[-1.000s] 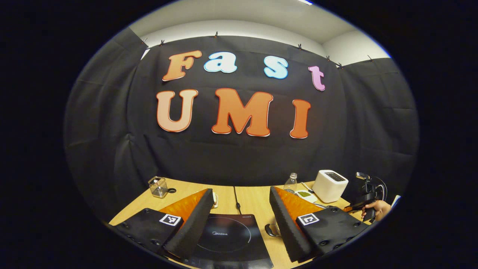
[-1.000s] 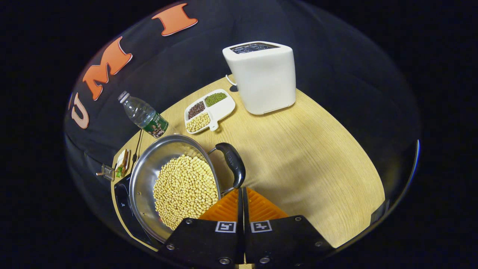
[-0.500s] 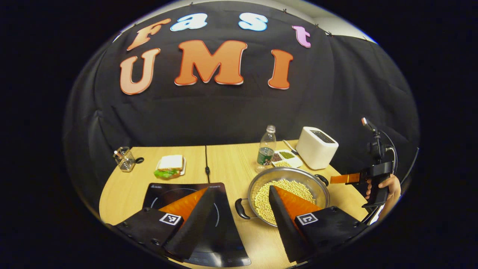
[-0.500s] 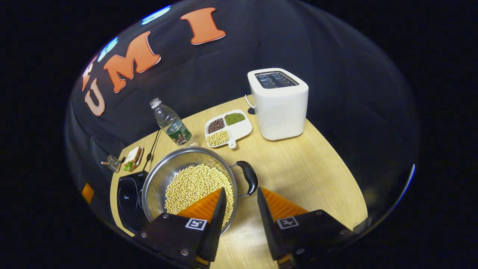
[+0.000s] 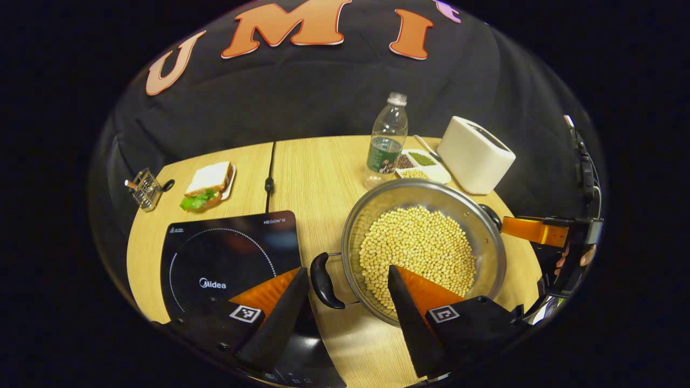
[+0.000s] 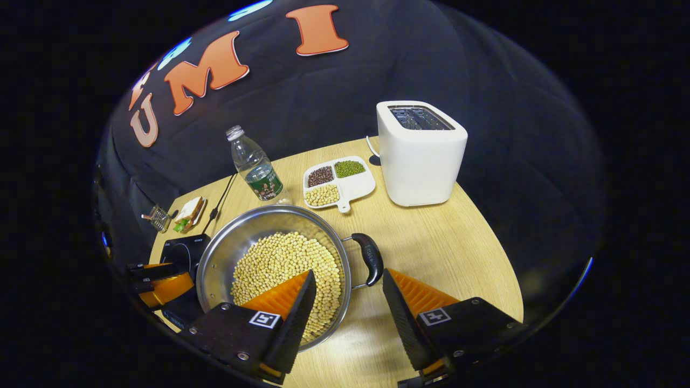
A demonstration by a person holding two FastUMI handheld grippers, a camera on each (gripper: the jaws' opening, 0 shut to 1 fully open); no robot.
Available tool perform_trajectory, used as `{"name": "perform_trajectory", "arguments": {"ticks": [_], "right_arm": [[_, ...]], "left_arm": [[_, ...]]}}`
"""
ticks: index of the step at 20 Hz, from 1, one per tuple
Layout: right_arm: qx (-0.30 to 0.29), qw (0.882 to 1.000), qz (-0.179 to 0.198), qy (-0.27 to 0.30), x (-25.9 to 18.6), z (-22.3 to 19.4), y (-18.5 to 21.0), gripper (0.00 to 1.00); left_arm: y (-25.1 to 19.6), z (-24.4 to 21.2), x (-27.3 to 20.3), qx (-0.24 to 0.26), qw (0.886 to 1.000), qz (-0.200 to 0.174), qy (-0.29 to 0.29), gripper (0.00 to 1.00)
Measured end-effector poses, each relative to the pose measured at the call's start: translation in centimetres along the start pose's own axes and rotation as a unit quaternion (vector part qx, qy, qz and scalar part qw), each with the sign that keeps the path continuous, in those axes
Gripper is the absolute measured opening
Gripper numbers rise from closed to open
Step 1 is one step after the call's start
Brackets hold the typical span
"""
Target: First push the handle of the pot to place it horizontally, then grasp the pot with both hands and set it on the induction cooktop.
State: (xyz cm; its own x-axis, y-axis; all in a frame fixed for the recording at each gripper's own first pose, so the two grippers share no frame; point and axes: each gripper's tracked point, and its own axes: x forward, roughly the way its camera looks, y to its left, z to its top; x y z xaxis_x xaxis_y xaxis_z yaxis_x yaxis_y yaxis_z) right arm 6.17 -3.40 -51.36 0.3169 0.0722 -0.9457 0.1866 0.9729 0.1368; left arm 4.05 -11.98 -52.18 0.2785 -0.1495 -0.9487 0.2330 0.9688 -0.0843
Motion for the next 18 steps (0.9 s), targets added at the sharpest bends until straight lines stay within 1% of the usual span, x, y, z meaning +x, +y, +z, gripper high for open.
{"name": "perform_trajectory", "arguments": {"ticks": [2,3,5,8,10,11,12,14,15,16,18], "right_arm": [[-0.003,1.0,-0.006,0.003,0.6,-0.3,-0.3,0.81],[-0.004,1.0,-0.008,0.004,0.8,-0.3,-0.6,0.83],[-0.014,1.0,-0.017,0.005,1.4,-0.5,-1.0,0.84],[-0.027,0.999,-0.024,0.009,2.7,-0.7,-1.3,0.85],[-0.017,0.999,-0.036,0.02,3.8,-1.2,-1.9,0.85],[-0.016,0.999,-0.037,0.021,4.1,-1.4,-1.9,0.85],[-0.017,0.999,-0.04,0.022,4.5,-1.5,-2.0,0.85],[-0.026,0.998,-0.044,0.023,5.1,-1.6,-2.4,0.84],[-0.032,0.998,-0.052,0.028,5.4,-1.9,-2.8,0.75],[-0.037,0.997,-0.062,0.029,5.5,-2.0,-3.5,0.79],[-0.035,0.996,-0.084,0.023,6.2,-1.9,-4.5,0.78]], "left_arm": [[0.3,-1.0,1.5,0.01,1.0,0.006,0.018,0.96],[0.3,-1.2,1.9,0.012,1.0,0.011,0.02,0.96],[0.3,-1.2,2.7,0.009,1.0,0.015,0.018,0.95],[0.1,-1.1,3.7,-0.003,1.0,0.004,0.01,0.95],[-0.2,-1.8,5.1,-0.013,1.0,-0.003,0.015,0.96],[-0.4,-1.6,5.5,-0.011,1.0,-0.007,0.0,0.95],[-0.6,-1.1,6.0,-0.01,1.0,-0.011,-0.002,0.96],[-1.5,-0.6,6.9,-0.015,1.0,-0.021,-0.01,0.96],[-1.8,-0.3,7.3,-0.015,0.999,-0.026,-0.013,0.96],[-2.4,-0.2,7.5,-0.012,0.999,-0.032,-0.017,0.96],[-3.1,0.4,8.2,-0.006,0.999,-0.03,-0.026,0.94]]}}
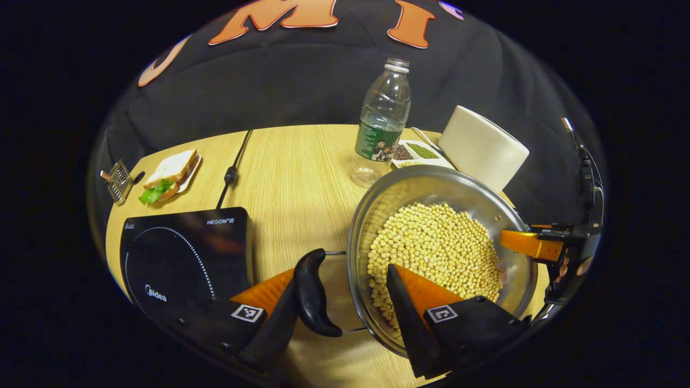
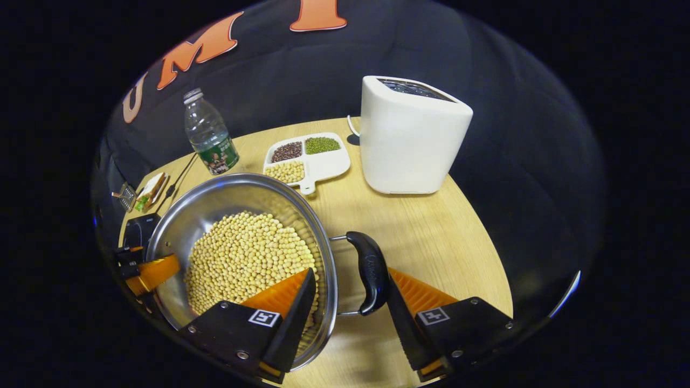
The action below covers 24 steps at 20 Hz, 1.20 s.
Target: First push the handle of the pot to place it horizontally, then grasp the pot with both hands and set it on the induction cooktop.
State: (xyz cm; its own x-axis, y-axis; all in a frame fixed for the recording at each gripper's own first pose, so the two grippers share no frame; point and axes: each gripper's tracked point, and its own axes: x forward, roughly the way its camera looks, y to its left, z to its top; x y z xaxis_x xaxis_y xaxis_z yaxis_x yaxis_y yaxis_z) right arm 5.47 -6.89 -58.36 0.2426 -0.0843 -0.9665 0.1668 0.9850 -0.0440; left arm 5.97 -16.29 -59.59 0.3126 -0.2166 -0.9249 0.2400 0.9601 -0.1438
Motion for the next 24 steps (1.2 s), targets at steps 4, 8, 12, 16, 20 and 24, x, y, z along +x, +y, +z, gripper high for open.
{"name": "perform_trajectory", "arguments": {"ticks": [4,8,12,16,20,24], "right_arm": [[-0.012,1.0,-0.007,-0.004,0.8,-0.1,-0.1,0.73],[-0.011,1.0,-0.008,-0.014,0.6,0.1,-0.1,0.7],[-0.017,1.0,-0.017,-0.017,0.0,-0.4,0.2,0.64],[-0.014,1.0,-0.014,-0.023,-2.2,-0.5,0.7,0.63],[-0.001,0.999,-0.01,-0.044,-5.4,0.2,1.8,0.63],[0.012,0.998,0.0,-0.055,-8.7,0.5,3.3,0.63]], "left_arm": [[1.1,-0.6,2.7,0.025,0.999,0.042,-0.007,0.93],[1.3,0.1,2.8,0.014,0.999,0.041,-0.025,0.85],[1.4,0.4,2.2,0.017,0.998,0.053,-0.036,0.78],[1.9,1.7,-0.2,0.031,0.995,0.069,-0.065,0.77],[2.5,3.3,-4.0,0.04,0.992,0.077,-0.091,0.78],[3.6,4.5,-8.2,0.05,0.988,0.087,-0.115,0.77]]}}
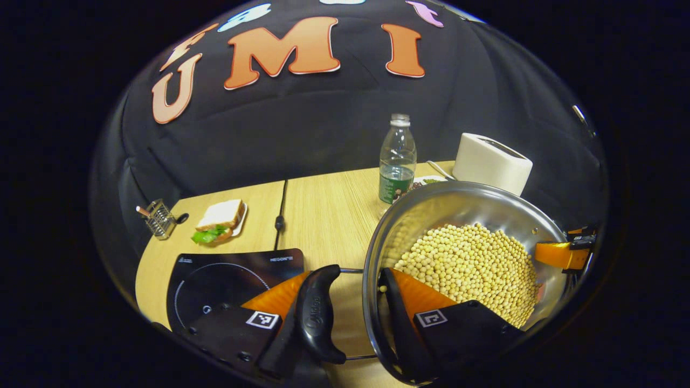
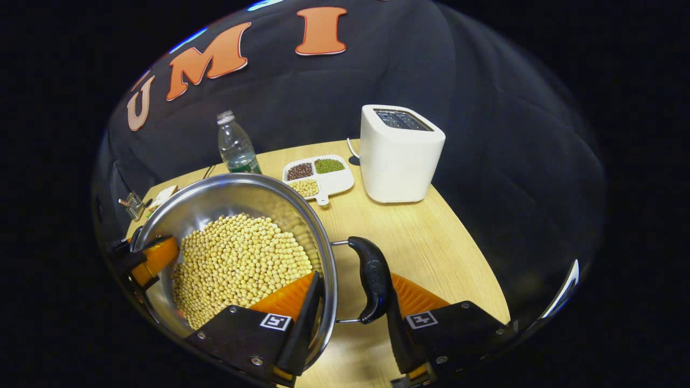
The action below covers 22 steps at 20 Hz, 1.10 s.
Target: First push the handle of the pot to place it horizontally, then grasp the pot with both hands and set it on the induction cooktop.
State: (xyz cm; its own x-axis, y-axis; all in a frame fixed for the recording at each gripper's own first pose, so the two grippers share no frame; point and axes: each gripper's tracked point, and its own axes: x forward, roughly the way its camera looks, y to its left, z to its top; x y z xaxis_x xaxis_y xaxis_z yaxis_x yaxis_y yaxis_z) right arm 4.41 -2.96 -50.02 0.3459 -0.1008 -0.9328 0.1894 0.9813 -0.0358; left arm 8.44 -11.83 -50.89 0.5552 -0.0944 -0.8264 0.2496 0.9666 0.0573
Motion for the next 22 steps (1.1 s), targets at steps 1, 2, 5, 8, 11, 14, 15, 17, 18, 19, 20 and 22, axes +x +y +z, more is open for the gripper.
{"name": "perform_trajectory", "arguments": {"ticks": [1,2,5,8,11,14,15,17,18,19,20,22], "right_arm": [[0.0,1.0,0.003,-0.004,-0.9,0.3,0.4,0.63],[-0.001,1.0,0.005,-0.01,-1.5,0.6,0.7,0.63],[-0.009,0.999,0.013,-0.028,-3.5,1.6,2.3,0.63],[-0.014,0.999,0.021,-0.039,-5.0,2.0,4.2,0.63],[-0.02,0.998,0.029,-0.046,-6.3,2.1,6.1,0.62],[-0.032,0.997,0.035,-0.056,-7.1,2.7,8.2,0.63],[-0.037,0.997,0.037,-0.06,-7.4,3.0,9.2,0.63],[-0.044,0.996,0.045,-0.064,-8.2,3.0,11.1,0.62],[-0.048,0.996,0.049,-0.064,-8.2,2.9,12.2,0.62],[-0.052,0.995,0.053,-0.065,-8.3,2.9,13.1,0.62],[-0.054,0.995,0.058,-0.066,-8.4,2.9,14.2,0.63],[-0.057,0.994,0.068,-0.068,-8.8,2.9,16.1,0.63]], "left_arm": [[0.6,0.4,-0.9,-0.002,1.0,0.002,-0.003,0.77],[1.1,0.8,-1.7,-0.004,1.0,0.005,-0.008,0.77],[3.0,1.8,-4.3,-0.009,1.0,0.011,-0.021,0.77],[5.0,2.3,-6.4,-0.021,0.999,0.018,-0.029,0.75],[7.2,2.4,-8.1,-0.026,0.999,0.025,-0.03,0.75],[9.6,2.3,-9.6,-0.033,0.998,0.034,-0.033,0.77],[10.5,2.3,-10.0,-0.038,0.998,0.037,-0.034,0.77],[12.3,2.1,-10.9,-0.047,0.997,0.044,-0.033,0.77],[13.3,1.9,-11.6,-0.049,0.997,0.05,-0.031,0.77],[14.4,1.8,-11.9,-0.05,0.997,0.055,-0.031,0.77],[15.4,1.5,-12.1,-0.052,0.996,0.06,-0.031,0.77],[17.3,1.5,-12.8,-0.056,0.995,0.07,-0.034,0.77]]}}
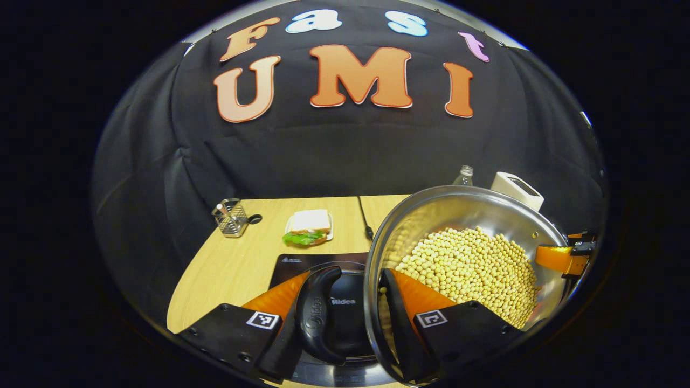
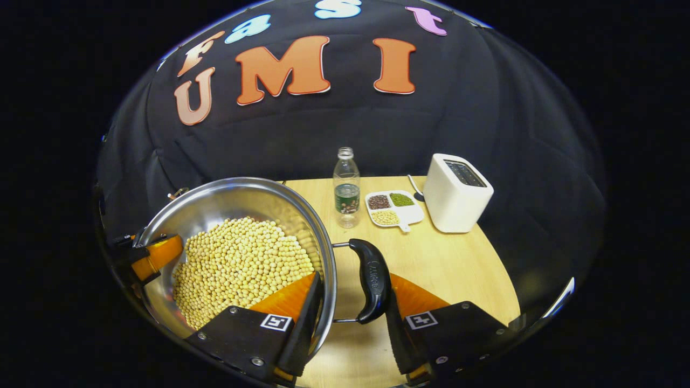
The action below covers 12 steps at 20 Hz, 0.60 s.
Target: First push the handle of the pot to place it horizontally, then grasp the pot with both hands and set it on the induction cooktop.
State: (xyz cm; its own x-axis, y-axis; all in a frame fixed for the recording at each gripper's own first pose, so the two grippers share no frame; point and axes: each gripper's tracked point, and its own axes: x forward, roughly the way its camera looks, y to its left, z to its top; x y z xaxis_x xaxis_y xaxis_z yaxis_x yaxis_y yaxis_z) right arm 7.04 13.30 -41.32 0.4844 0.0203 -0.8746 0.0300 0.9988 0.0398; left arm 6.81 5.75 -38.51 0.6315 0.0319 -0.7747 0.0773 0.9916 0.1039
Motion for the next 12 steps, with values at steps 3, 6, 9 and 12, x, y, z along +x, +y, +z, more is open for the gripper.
{"name": "perform_trajectory", "arguments": {"ticks": [3,6,9,12], "right_arm": [[-0.003,1.0,0.014,-0.006,0.1,0.4,2.7,0.63],[-0.007,1.0,0.028,-0.005,0.9,0.5,5.3,0.62],[-0.016,0.999,0.035,-0.002,1.6,0.3,7.2,0.63],[-0.023,0.999,0.039,-0.001,2.5,0.6,9.0,0.63]], "left_arm": [[3.0,0.4,-0.5,0.003,1.0,0.016,-0.009,0.77],[5.7,0.5,-0.6,-0.001,1.0,0.029,-0.009,0.77],[7.6,0.1,-0.3,0.0,0.999,0.037,-0.007,0.75],[9.2,-0.2,0.0,-0.007,0.999,0.044,-0.005,0.77]]}}
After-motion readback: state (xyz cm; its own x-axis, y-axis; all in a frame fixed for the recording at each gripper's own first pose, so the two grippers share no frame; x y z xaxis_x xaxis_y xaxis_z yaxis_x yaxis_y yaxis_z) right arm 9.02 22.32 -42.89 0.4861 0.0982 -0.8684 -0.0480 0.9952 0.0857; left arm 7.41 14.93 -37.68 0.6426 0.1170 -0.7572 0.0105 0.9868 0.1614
